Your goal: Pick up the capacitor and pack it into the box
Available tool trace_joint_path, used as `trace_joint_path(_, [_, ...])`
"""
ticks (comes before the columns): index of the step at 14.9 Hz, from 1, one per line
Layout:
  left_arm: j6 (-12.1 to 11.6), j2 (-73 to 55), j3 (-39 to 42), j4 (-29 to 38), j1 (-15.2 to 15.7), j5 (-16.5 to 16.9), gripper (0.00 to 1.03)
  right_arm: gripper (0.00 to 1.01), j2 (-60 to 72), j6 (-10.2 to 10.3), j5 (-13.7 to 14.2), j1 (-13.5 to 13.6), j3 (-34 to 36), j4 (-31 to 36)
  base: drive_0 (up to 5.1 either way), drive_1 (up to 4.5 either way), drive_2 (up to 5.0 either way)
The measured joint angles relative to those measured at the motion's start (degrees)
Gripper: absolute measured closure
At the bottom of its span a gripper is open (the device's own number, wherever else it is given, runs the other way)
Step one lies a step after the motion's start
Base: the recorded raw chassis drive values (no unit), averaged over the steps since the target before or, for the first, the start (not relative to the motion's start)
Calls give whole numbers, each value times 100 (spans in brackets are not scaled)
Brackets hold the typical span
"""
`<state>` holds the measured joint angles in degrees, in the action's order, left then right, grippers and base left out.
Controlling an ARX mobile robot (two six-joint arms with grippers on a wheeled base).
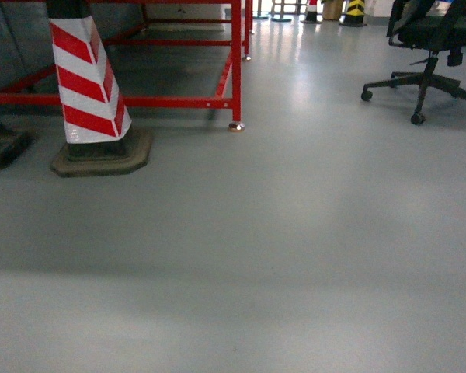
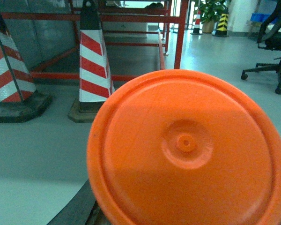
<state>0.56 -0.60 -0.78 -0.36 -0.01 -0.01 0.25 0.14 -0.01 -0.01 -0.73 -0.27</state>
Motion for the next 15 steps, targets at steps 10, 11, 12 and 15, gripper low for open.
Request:
trace_joint_path(10, [0,0,0,2,0,0,59,3,-2,0,7,0,0,-2,-502,242,242])
trace_joint_path(11, [0,0,0,-4,0,0,59,3,-2,0,7,0,0,0,-497,243,243])
trace_joint_path(12, [0,0,0,-4,0,-2,59,3,0,0,2,0,0,-7,-502,239,239])
trace_joint_path(15, [0,0,0,-7,0,2,59,3,-2,0,2,0,0,0,-501,240,240])
